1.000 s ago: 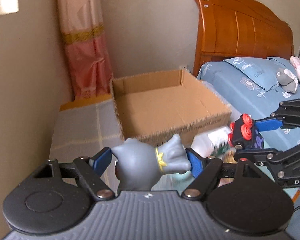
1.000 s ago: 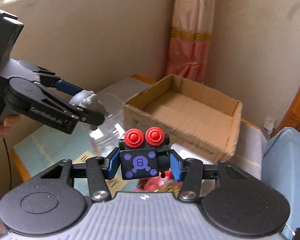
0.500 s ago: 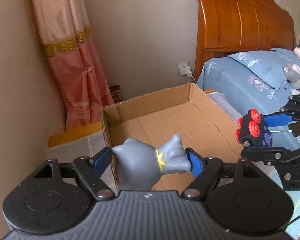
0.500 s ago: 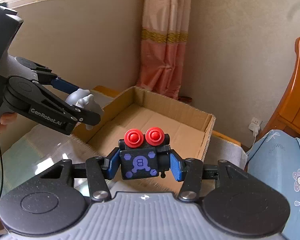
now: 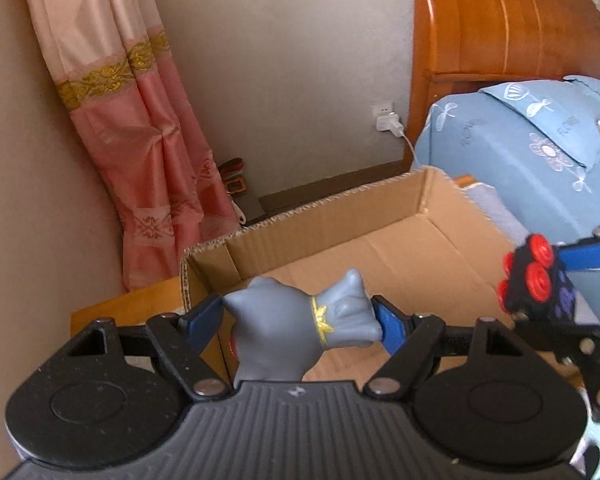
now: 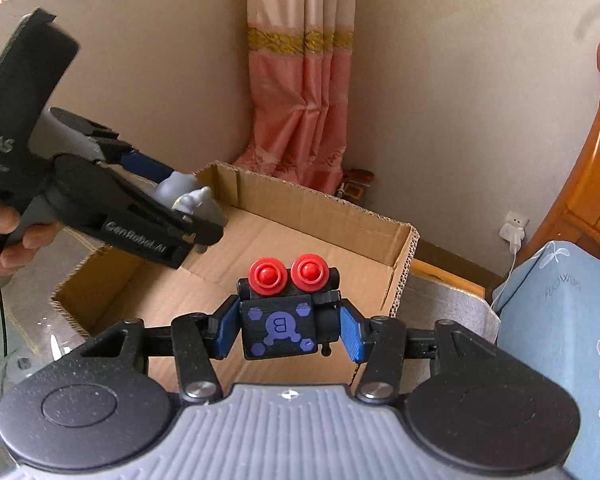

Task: Organize rigid objects
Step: 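Carry the cat figurine and cube into the cardboard box and release both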

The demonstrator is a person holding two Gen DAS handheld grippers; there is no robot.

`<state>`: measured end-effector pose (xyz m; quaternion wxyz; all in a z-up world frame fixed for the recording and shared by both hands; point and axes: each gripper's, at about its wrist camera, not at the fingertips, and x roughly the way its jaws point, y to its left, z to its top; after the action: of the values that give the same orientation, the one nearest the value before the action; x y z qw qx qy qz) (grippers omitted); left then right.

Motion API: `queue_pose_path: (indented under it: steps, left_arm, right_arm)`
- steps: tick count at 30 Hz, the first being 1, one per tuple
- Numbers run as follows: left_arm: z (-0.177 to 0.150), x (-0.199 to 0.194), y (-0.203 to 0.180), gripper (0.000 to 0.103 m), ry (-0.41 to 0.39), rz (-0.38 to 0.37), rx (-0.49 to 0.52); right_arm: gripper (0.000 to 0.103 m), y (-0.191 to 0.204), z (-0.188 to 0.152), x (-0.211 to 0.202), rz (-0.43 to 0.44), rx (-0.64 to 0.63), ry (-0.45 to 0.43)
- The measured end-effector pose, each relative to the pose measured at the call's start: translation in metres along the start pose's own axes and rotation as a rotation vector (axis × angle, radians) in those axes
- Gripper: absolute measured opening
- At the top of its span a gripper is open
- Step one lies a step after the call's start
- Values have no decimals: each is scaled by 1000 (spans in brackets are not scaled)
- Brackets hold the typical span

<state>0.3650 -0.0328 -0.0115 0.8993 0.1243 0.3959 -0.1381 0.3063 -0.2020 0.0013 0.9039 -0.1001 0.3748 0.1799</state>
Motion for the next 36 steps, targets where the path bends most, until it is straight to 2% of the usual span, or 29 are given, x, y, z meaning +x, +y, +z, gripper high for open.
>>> queue_pose_path:
  steps: [3, 6, 22, 23, 24, 25, 26, 27, 29, 36]
  left_arm:
    - [2, 15, -2, 81, 12, 19, 18]
    - [0, 18, 0, 89, 10, 56, 8]
    - [-19, -39, 17, 94, -60, 2, -28]
    - [-21, -44, 19, 94, -62, -1, -35]
    - [-24, -49, 20, 95, -64, -3, -43]
    - [-26, -53, 21, 95, -67, -4, -47]
    - [-27, -57, 23, 95, -70, -6, -47]
    - [-29, -61, 23, 96, -76, -6, -46]
    - [-33, -69, 23, 97, -85, 0, -36]
    - [-50, -95, 10, 98, -104, -2, -6]
  right_arm:
    - [56, -2, 0, 9, 6, 2, 15]
    - [56, -4, 0, 18, 0, 13, 28]
    - [57, -10, 20, 38, -24, 36, 32]
    - [58, -10, 22, 39, -41, 32, 23]
    - [65, -10, 25, 39, -68, 32, 0]
    - [85, -10, 27, 38, -91, 41, -19]
    - [97, -12, 29, 35, -101, 60, -35]
    - [103, -13, 29, 31, -94, 77, -52]
    - [103, -14, 29, 23, -68, 95, -60]
    - [103, 5, 16, -12, -67, 64, -62]
